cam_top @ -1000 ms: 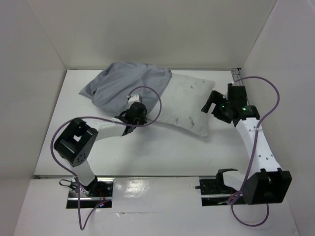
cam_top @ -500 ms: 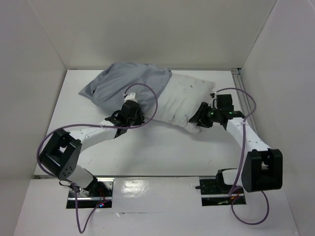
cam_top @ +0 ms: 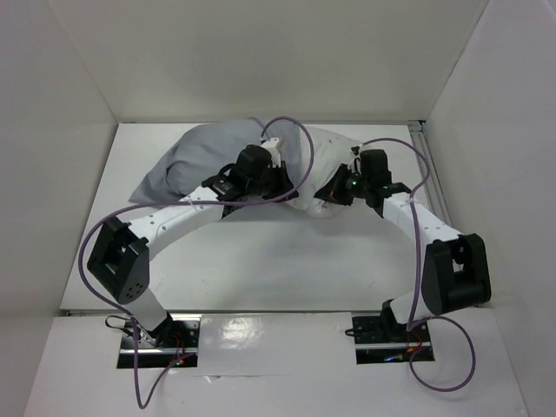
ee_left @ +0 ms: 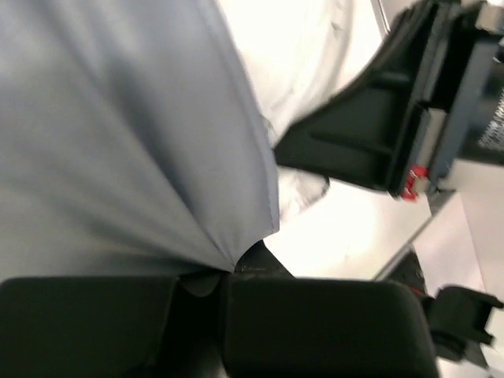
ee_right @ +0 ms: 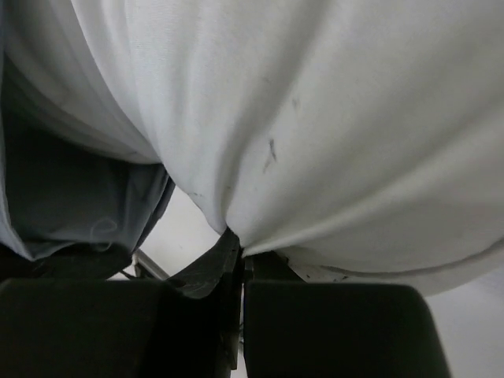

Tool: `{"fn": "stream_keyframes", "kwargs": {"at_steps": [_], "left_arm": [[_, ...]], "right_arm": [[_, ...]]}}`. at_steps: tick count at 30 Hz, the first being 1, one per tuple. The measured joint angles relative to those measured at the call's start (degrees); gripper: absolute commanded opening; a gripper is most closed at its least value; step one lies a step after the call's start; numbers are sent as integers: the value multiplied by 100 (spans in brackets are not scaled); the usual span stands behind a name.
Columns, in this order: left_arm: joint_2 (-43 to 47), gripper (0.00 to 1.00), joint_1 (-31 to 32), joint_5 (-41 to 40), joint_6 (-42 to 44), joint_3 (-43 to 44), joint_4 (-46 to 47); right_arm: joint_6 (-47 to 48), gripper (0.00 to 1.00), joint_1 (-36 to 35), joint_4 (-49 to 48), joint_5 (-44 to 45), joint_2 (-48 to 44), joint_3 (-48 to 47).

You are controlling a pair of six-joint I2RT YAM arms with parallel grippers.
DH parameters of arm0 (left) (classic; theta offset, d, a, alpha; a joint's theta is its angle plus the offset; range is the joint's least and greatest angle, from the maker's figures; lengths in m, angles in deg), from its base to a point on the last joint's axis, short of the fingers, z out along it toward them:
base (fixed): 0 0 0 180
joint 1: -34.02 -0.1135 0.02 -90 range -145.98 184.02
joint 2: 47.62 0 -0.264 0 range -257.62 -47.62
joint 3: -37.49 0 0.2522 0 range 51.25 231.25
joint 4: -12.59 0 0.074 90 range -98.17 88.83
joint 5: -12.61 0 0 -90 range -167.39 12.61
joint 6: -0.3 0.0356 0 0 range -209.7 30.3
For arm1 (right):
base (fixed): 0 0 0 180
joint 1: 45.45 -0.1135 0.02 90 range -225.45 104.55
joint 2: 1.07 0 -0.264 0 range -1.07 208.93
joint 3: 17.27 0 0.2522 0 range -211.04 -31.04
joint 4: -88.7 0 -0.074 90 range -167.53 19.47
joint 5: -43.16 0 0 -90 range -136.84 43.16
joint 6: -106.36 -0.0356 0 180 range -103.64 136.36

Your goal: Put the pillow into the pillowcase

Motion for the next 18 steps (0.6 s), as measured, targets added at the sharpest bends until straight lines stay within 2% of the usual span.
{"fn": "stream_keyframes", "kwargs": {"at_steps": [8,13,18], "left_arm": [[-90,0,-459,643,431,1598,-1311],[-39,0,-699,946,649,2905,-2223],[658,0,-684,1322,745,3307,-3121]], "right_arm": [[249,0,238,374,153,-636,-195],[1038,0,238,1561,278,-1528,-1134],[2015,0,232,3032,120,-2308,-2446]]}}
